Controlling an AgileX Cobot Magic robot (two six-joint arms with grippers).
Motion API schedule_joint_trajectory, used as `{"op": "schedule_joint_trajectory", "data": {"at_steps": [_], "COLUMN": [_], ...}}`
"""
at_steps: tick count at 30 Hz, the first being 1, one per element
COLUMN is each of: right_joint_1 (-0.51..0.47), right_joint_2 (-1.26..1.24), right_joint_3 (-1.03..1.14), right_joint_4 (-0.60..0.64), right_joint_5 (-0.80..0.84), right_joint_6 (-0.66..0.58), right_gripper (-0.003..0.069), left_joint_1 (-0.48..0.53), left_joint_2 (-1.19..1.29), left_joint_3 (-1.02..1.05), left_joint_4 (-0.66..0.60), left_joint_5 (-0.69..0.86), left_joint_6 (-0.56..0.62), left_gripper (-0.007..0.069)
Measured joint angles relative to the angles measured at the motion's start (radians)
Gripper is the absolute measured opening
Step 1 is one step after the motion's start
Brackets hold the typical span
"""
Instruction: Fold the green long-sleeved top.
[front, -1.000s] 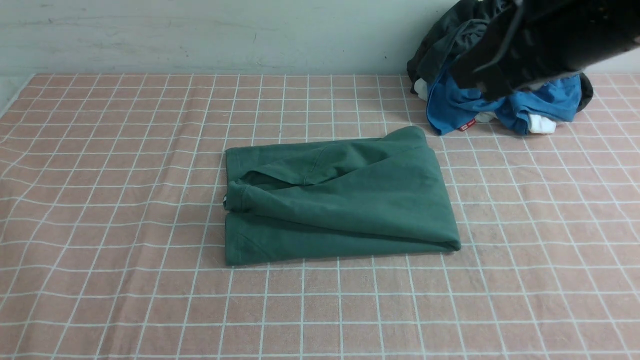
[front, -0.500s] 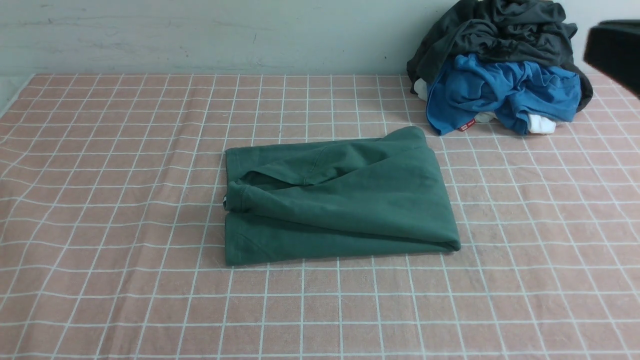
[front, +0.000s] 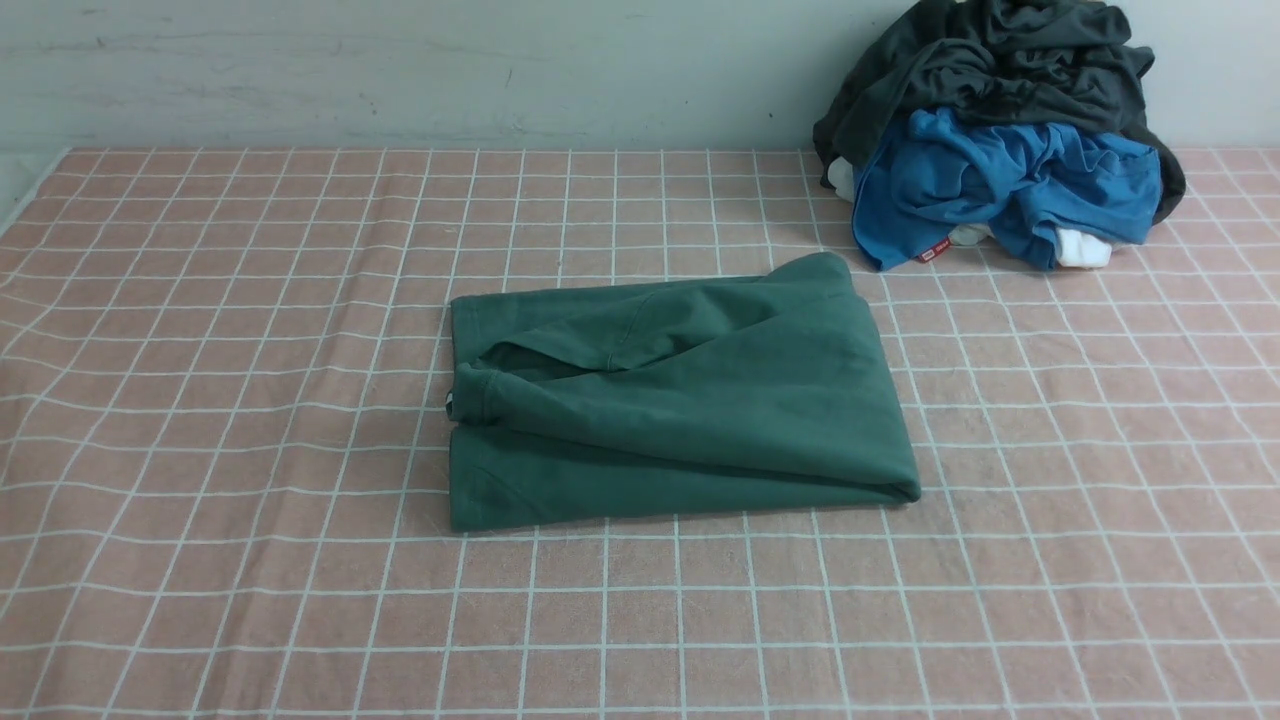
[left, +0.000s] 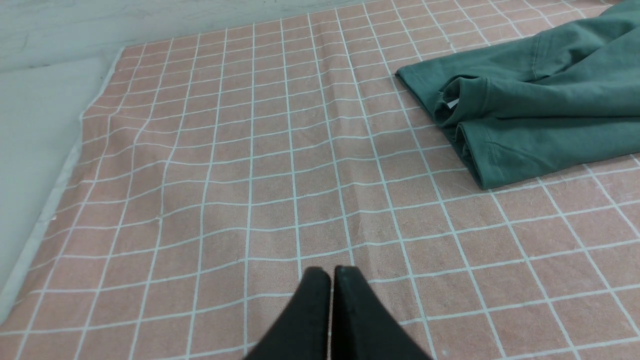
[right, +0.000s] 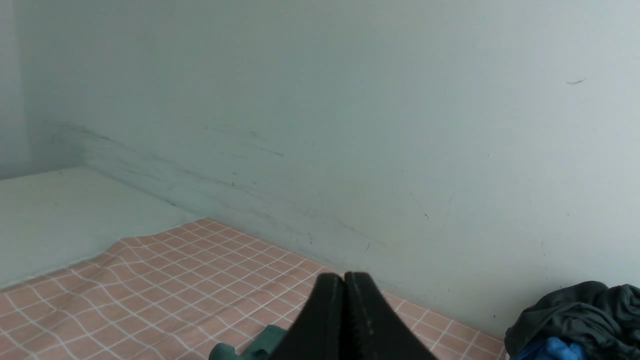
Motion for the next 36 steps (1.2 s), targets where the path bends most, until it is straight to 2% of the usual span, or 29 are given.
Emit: {"op": "schedule_joint_trajectory", "data": {"at_steps": [9, 16, 19, 22, 26, 29, 33, 34, 35, 36], "right_joint_1": [0.0, 0.0, 0.0, 0.0, -0.006, -0.062, -0.235, -0.246, -0.336, -0.374], "right_joint_2": [0.0, 0.0, 0.0, -0.003, -0.056, -0.148, -0.288, -0.295, -0.35, -0.371], "right_joint_3": [0.0, 0.03, 0.117, 0.309, 0.495, 0.621, 0.731, 0.736, 0.771, 0.781], "right_joint_4": [0.0, 0.022, 0.031, 0.044, 0.04, 0.003, -0.105, -0.12, -0.181, -0.212], "right_joint_5": [0.065, 0.048, -0.029, -0.243, -0.398, -0.459, -0.452, -0.447, -0.418, -0.399], "right_joint_6": [0.0, 0.0, 0.0, 0.0, 0.005, 0.058, 0.217, 0.226, 0.315, 0.345], "right_gripper": [-0.0014, -0.0014, -0.0014, -0.0014, -0.0014, -0.0014, -0.0014, -0.0014, -0.0014, -0.0014], "left_joint_1": [0.0, 0.0, 0.0, 0.0, 0.0, 0.0, 0.0, 0.0, 0.0, 0.0], "left_joint_2": [0.0, 0.0, 0.0, 0.0, 0.0, 0.0, 0.0, 0.0, 0.0, 0.0], "left_joint_3": [0.0, 0.0, 0.0, 0.0, 0.0, 0.0, 0.0, 0.0, 0.0, 0.0], "left_joint_4": [0.0, 0.0, 0.0, 0.0, 0.0, 0.0, 0.0, 0.0, 0.0, 0.0], "left_joint_5": [0.0, 0.0, 0.0, 0.0, 0.0, 0.0, 0.0, 0.0, 0.0, 0.0], "left_joint_6": [0.0, -0.001, -0.001, -0.002, -0.002, -0.002, -0.003, -0.003, -0.003, -0.003], "left_gripper": [-0.0003, -0.0003, -0.0003, -0.0003, -0.0003, -0.0003, -0.0003, -0.0003, -0.0003, -0.0003]}}
